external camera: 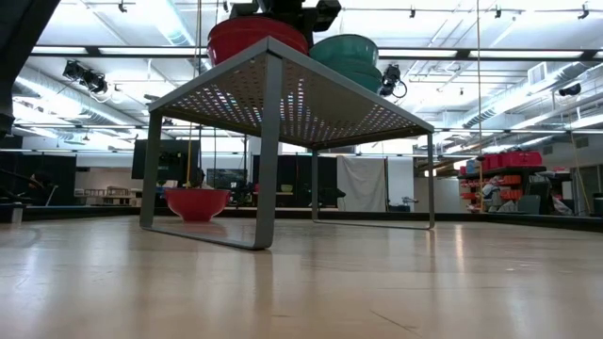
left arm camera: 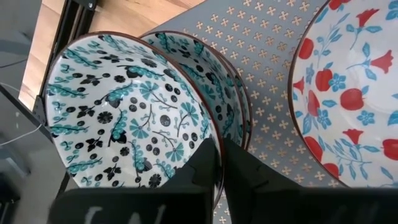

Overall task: Pick & Place Mini bowls
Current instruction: Stack the blue patterned bowl on top of the blue patterned bowls on the shelf

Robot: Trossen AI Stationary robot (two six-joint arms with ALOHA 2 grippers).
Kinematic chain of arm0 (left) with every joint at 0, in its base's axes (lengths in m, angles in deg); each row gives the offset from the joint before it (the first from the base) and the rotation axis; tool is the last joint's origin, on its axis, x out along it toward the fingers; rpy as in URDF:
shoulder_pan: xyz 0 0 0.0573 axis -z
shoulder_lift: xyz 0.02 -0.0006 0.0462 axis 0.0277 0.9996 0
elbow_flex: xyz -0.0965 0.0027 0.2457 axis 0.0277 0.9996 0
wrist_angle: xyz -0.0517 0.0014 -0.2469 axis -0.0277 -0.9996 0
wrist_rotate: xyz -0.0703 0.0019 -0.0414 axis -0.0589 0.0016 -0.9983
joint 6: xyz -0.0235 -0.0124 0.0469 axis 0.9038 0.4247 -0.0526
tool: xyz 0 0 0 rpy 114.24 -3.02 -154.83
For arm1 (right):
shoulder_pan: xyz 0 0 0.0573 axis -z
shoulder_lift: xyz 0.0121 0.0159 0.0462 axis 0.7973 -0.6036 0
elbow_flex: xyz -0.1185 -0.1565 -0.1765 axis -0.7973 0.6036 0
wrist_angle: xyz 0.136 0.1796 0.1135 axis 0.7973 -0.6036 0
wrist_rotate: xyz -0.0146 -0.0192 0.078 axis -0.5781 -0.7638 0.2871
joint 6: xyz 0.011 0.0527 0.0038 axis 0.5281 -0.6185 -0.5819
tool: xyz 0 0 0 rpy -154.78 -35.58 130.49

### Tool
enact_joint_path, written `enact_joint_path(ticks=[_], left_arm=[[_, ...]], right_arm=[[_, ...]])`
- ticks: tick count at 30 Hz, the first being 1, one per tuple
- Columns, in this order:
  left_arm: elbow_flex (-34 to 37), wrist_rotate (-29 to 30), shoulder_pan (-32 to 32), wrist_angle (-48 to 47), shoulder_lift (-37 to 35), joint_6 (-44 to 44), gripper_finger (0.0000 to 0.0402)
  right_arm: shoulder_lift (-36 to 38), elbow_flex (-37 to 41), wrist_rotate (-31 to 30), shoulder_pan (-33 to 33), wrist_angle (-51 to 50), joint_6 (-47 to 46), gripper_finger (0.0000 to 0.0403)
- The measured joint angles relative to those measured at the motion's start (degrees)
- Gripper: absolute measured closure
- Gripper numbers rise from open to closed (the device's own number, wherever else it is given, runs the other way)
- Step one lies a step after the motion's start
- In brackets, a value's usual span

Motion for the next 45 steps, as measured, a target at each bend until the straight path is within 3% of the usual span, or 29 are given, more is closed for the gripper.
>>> enact_joint_path(ticks=[10,45], left_arm=[[0.01,0.37,0.04,0.17,-0.02,-0.01,0.035],[0.01,3.67,0.72,1.26,-0.11,1.5,0.0348]], right_arm=[[0.0,0.0,0.0,0.0,-0.02,0.02,0.0376],[0.0,0.0,0.0,0.01,-0.02,0.0,0.0376]])
